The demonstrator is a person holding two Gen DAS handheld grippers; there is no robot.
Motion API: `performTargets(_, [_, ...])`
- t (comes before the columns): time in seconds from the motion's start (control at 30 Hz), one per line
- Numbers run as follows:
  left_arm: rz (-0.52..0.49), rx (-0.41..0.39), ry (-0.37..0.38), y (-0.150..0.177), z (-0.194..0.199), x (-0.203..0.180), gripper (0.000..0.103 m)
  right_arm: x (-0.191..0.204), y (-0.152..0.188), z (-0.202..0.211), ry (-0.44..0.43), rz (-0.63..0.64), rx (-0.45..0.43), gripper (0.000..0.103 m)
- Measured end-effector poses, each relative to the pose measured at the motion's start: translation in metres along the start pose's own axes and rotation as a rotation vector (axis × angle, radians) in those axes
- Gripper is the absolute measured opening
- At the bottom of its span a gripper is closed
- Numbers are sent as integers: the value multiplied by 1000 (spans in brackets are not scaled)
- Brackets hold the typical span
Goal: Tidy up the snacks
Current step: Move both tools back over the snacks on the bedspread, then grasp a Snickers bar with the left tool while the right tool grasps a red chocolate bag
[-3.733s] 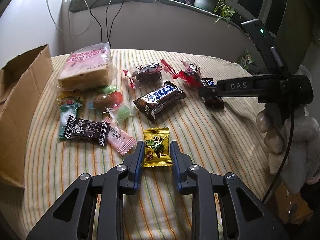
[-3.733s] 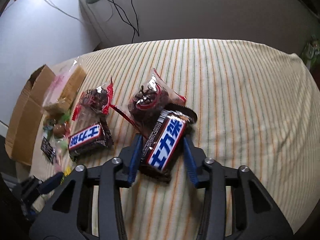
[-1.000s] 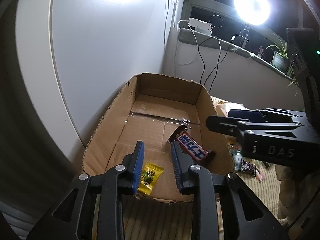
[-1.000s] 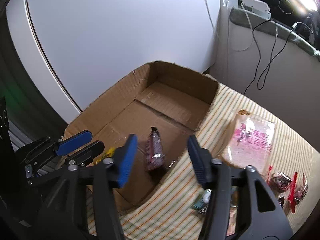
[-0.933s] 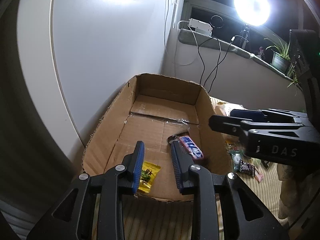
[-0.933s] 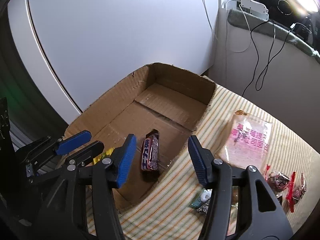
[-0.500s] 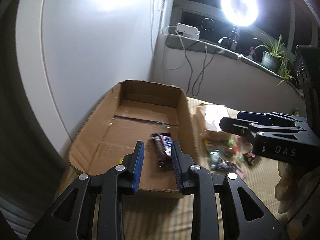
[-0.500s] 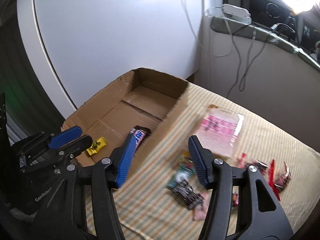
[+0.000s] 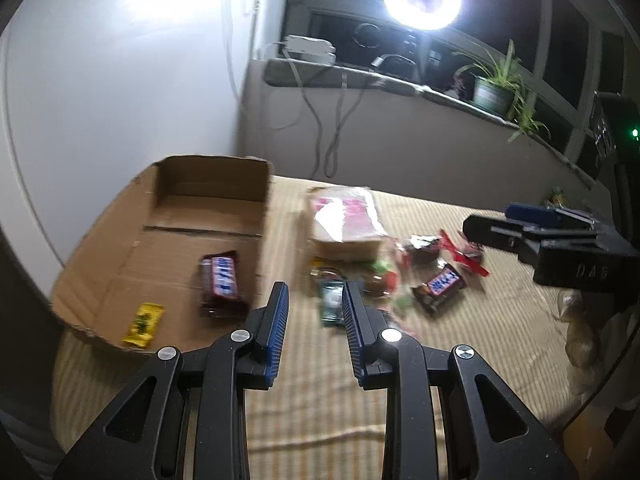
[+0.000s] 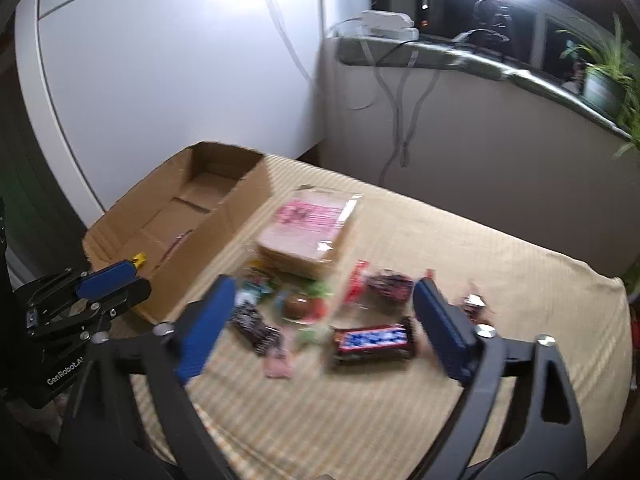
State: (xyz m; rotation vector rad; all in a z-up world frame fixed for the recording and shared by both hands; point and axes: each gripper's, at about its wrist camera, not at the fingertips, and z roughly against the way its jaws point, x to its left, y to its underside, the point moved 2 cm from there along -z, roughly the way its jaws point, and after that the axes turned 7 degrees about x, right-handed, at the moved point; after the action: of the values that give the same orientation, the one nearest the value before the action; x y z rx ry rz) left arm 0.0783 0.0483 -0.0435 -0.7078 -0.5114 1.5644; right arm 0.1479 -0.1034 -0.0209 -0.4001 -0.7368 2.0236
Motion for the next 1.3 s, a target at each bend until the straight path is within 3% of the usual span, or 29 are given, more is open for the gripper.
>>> performTargets(0.07, [-24, 9, 17, 0, -4, -12, 29, -13, 4, 5, 17, -21, -6, 95])
performTargets(0.17, [-57, 15, 42, -1, -9, -30, 42, -36, 10, 9, 55, -56, -8, 95])
performTargets(0.5, [-142, 76, 150, -11, -43, -76, 42, -108, 26, -5, 85, -216, 66, 90])
performTargets(0.77, [-152, 148, 205, -18, -74, -86, 42, -145, 35, -38, 2, -347, 165, 74])
performTargets(0.97, [-203, 183, 222, -23, -92, -99, 42, -161, 33, -58, -67, -441, 208, 72])
performTargets(1.3, [-246, 227, 231, -25, -115, -108, 42, -163, 27, -86, -83, -466, 267, 62])
